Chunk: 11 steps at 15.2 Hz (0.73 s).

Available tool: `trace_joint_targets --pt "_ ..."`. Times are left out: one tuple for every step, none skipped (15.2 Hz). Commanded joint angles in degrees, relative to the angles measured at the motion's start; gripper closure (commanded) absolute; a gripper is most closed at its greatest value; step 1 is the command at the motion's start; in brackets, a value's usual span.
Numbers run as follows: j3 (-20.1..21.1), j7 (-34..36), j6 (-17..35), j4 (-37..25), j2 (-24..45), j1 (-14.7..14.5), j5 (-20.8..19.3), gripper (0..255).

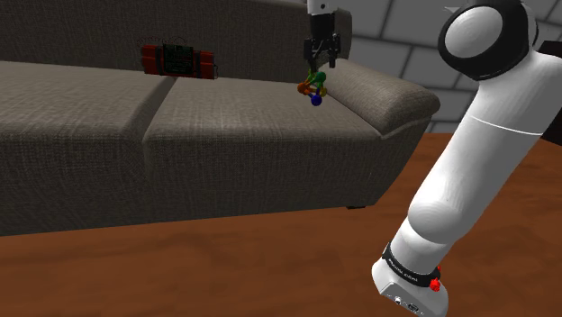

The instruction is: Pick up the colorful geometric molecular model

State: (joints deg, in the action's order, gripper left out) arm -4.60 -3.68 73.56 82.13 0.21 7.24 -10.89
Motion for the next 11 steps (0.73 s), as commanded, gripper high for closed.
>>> trace_joint_targets --pt "-0.44 -0.7 -0.52 -2.52 2.05 0.45 -0.16 0" --pt "-0.44 -0.52 0.38 -1.2 1.65 0.45 -0.14 0" --pt "-0.44 -0.35 1.26 0.04 1.29 0.45 -0.13 0" --pt "-0.44 -0.18 2.12 1.27 0.95 0.45 -0.11 0" --pt "-0.44 -0.01 2.98 2.47 0.62 0.45 -0.1 0" --pt "-0.44 0.15 3.83 3.63 0.32 0.45 -0.09 0" --pt "-0.44 0.31 4.68 4.77 0.04 0.46 -0.08 0" --pt "-0.45 0.4 5.16 5.42 -0.12 0.46 -0.08 0" --pt "-0.44 0.4 5.16 5.43 -0.13 0.46 -0.08 0" --pt "-0.46 0.39 5.23 5.62 -0.25 0.48 -0.09 255" --pt "-0.49 0.33 5.25 5.71 -0.33 0.5 -0.1 255"
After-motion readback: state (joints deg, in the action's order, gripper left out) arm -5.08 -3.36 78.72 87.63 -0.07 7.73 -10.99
